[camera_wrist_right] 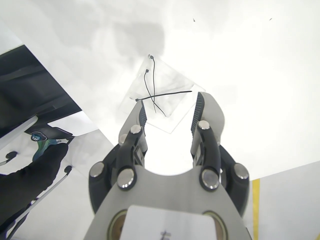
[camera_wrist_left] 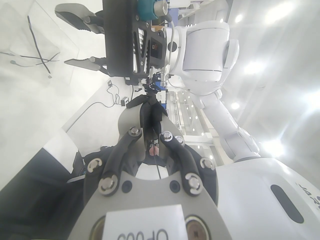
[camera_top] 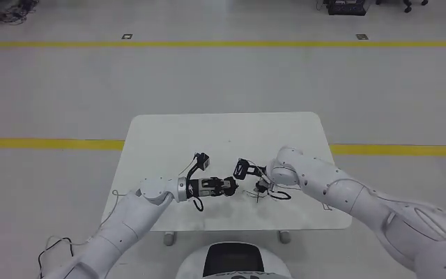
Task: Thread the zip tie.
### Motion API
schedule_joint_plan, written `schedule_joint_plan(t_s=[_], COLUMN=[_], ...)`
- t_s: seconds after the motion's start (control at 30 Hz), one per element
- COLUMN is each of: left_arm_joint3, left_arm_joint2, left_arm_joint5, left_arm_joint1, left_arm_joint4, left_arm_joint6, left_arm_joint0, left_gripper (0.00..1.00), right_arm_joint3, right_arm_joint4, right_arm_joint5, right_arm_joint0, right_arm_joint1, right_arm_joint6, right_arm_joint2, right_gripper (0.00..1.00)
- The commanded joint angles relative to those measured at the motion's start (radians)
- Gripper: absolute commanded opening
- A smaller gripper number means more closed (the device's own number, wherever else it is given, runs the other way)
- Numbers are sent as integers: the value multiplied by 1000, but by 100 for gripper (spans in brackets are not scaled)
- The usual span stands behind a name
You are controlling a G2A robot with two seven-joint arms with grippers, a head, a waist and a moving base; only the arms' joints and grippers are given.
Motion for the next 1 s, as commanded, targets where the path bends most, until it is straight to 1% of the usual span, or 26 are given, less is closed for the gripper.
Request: schedule_joint_plan(t_s=[0.0, 0.23, 0.27, 0.3, 0.43, 0.67, 0.83, 0.9, 0.97], left_arm_joint3=[0, 0, 0, 0, 0, 0, 0, 0, 0], left_arm_joint2=[0, 0, 0, 0, 0, 0, 0, 0, 0], left_arm_joint5=[0, 0, 0, 0, 0, 0, 0, 0, 0], left_arm_joint1=[0, 0, 0, 0, 0, 0, 0, 0, 0], left_arm_joint4=[0, 0, 0, 0, 0, 0, 0, 0, 0], left_arm_joint6=[0, 0, 0, 0, 0, 0, 0, 0, 0], left_arm_joint0=[0, 0, 0, 0, 0, 0, 0, 0, 0], left_gripper=[0, 0, 0, 0, 0, 0, 0, 0, 0], right_arm_joint3=[4, 17, 22, 28, 52, 96, 137, 153, 172], right_arm_joint4=[6, 15, 18, 22, 27, 28, 29, 31, 32], right_arm_joint5=[0, 0, 0, 0, 0, 0, 0, 0, 0], right_arm_joint0=[-1, -12, -14, -15, -23, -34, -40, -42, -44], right_arm_joint1=[-2, -10, -12, -15, -28, -60, -87, -96, -107], right_arm_joint6=[-3, -1, -1, 0, -1, 5, 10, 11, 13], right_arm_joint2=[0, 0, 0, 0, 0, 0, 0, 0, 0], right_gripper=[39, 36, 35, 31, 28, 27, 29, 27, 27])
